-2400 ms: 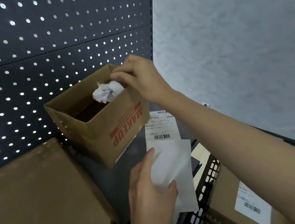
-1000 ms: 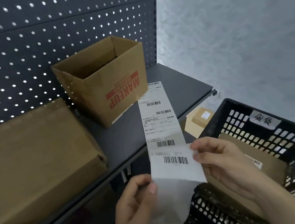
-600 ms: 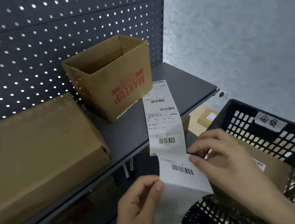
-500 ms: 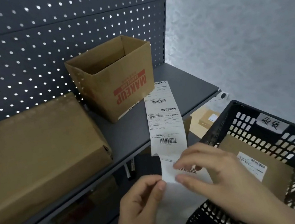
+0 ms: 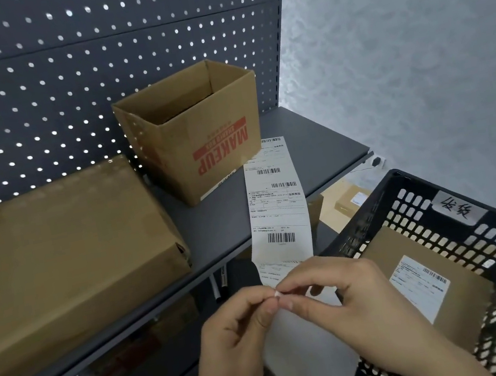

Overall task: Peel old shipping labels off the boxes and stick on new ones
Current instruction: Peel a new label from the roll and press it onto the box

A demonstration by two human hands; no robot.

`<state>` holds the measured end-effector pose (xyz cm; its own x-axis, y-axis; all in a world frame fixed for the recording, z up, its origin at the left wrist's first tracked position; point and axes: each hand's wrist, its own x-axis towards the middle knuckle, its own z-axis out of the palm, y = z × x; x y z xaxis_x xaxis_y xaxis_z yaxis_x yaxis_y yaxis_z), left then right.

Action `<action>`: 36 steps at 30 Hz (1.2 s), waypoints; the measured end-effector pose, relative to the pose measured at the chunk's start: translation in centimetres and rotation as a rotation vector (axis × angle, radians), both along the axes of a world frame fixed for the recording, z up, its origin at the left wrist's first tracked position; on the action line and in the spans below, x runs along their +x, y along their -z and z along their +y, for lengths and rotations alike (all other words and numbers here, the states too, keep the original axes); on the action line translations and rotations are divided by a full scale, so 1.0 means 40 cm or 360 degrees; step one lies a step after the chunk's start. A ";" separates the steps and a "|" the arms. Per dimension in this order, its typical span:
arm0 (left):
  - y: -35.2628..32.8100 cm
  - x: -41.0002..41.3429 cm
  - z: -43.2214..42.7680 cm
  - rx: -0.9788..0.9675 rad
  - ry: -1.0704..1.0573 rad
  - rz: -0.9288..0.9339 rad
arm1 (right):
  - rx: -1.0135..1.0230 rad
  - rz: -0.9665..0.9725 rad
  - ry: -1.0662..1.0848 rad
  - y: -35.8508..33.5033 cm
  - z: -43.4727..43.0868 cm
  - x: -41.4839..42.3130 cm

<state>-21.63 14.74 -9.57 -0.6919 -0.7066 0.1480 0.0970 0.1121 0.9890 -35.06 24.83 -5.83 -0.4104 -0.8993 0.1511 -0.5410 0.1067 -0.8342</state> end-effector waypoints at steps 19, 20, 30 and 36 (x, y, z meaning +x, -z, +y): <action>-0.006 -0.021 -0.042 -0.0103 -0.0042 -0.0258 | -0.0115 -0.0611 0.0512 -0.042 -0.064 -0.089; -0.007 -0.023 -0.045 -0.0105 -0.0053 -0.0263 | -0.0116 -0.0640 0.0523 -0.043 -0.069 -0.100; 0.001 -0.008 -0.064 -0.0315 -0.0128 -0.0291 | -0.0133 -0.0748 0.0666 -0.090 -0.107 -0.196; 0.003 0.006 -0.095 -0.0941 -0.0054 -0.0514 | -0.0208 -0.0533 0.0823 -0.136 -0.121 -0.271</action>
<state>-21.38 10.92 -9.68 -0.7452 -0.5926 0.3058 -0.2065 0.6412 0.7391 -45.92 19.99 -0.40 -0.8313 -0.5548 0.0341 -0.1536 0.1704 -0.9733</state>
